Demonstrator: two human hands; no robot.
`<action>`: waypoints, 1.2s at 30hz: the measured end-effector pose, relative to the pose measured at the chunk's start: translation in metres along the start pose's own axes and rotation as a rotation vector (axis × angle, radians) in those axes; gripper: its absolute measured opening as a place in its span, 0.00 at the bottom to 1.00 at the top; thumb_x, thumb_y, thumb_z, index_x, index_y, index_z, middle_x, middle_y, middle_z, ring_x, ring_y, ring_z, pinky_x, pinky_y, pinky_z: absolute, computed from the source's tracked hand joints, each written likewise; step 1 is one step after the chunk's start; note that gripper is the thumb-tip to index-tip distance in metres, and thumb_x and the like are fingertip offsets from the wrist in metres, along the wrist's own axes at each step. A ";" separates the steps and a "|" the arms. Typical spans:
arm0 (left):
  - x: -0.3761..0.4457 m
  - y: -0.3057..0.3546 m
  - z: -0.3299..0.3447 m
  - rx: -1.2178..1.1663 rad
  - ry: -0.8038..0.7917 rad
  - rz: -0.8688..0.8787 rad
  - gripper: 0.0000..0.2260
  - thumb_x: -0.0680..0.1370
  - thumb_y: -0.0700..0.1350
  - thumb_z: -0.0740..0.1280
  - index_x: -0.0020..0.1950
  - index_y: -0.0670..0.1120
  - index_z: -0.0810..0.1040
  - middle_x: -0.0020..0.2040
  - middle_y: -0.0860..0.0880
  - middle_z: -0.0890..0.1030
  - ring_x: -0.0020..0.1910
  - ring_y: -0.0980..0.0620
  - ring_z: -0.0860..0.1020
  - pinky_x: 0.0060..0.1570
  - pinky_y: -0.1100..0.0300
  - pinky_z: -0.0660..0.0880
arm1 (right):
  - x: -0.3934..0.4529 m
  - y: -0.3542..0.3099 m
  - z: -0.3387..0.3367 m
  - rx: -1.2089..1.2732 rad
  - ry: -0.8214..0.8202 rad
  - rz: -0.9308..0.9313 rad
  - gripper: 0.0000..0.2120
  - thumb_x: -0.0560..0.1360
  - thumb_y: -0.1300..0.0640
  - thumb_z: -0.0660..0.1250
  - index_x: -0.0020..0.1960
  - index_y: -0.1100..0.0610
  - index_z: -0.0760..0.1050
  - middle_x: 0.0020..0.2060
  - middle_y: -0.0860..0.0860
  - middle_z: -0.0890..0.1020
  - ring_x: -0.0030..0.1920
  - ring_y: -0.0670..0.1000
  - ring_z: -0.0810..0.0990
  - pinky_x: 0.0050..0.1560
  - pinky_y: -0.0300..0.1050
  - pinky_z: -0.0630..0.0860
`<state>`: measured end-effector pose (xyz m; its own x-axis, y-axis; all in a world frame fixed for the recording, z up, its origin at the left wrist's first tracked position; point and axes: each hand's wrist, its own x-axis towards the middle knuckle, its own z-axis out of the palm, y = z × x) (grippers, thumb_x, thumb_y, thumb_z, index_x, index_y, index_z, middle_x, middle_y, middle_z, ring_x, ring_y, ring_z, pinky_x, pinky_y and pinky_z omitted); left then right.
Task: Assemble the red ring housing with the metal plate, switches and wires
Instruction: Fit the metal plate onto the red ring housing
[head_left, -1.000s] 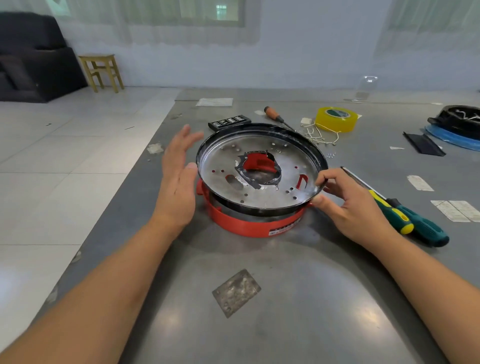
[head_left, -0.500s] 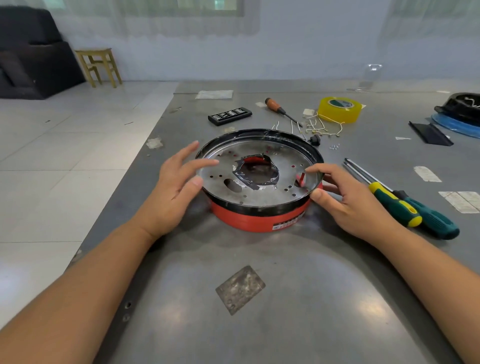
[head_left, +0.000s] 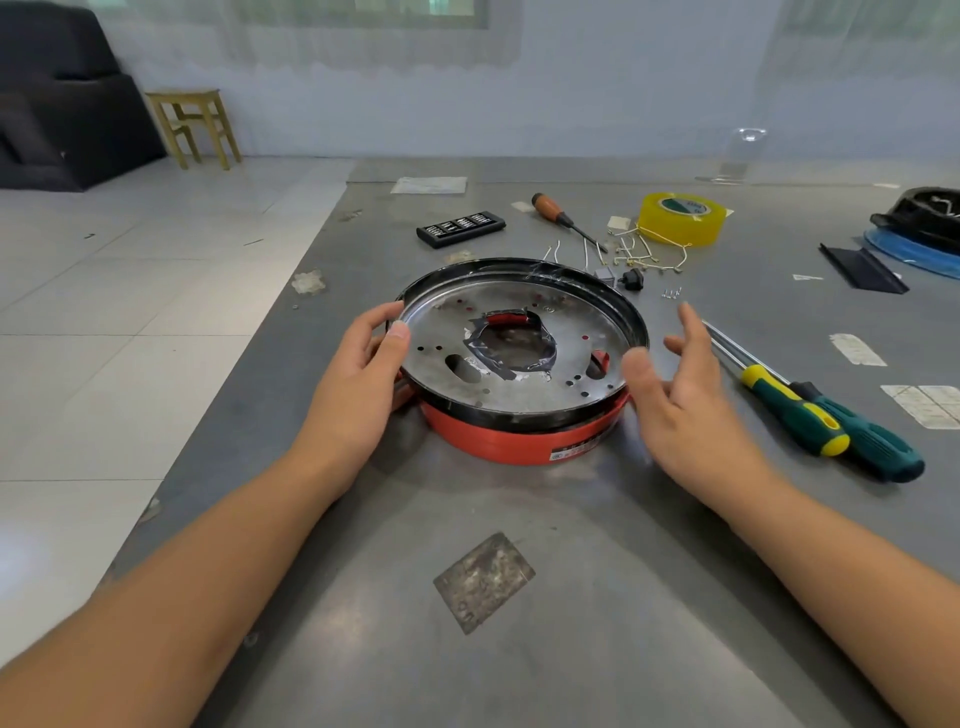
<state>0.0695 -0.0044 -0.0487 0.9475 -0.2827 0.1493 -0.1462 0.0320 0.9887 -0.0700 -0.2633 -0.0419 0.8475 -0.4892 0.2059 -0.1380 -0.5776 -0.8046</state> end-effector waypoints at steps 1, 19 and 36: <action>-0.001 0.000 0.002 -0.002 0.008 0.000 0.11 0.86 0.53 0.63 0.69 0.59 0.77 0.57 0.55 0.86 0.57 0.57 0.85 0.59 0.54 0.82 | -0.001 0.000 0.004 0.070 0.040 0.048 0.54 0.60 0.12 0.47 0.80 0.37 0.43 0.79 0.48 0.60 0.73 0.49 0.68 0.70 0.49 0.64; -0.016 0.023 0.014 0.087 0.174 -0.113 0.32 0.67 0.81 0.53 0.53 0.58 0.76 0.42 0.45 0.86 0.38 0.46 0.87 0.32 0.54 0.82 | 0.041 0.002 0.004 0.297 0.063 0.103 0.40 0.70 0.19 0.47 0.76 0.37 0.65 0.66 0.33 0.71 0.68 0.39 0.68 0.68 0.41 0.60; -0.028 0.026 -0.005 0.856 -0.017 0.852 0.24 0.83 0.60 0.60 0.68 0.44 0.79 0.60 0.47 0.78 0.63 0.43 0.72 0.67 0.58 0.66 | 0.035 0.003 -0.003 0.371 0.103 -0.034 0.33 0.78 0.29 0.52 0.77 0.44 0.63 0.74 0.43 0.69 0.74 0.41 0.67 0.77 0.46 0.62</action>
<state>0.0405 0.0092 -0.0273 0.4524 -0.4923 0.7436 -0.8694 -0.4293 0.2447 -0.0429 -0.2843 -0.0357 0.7899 -0.5477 0.2757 0.1000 -0.3285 -0.9392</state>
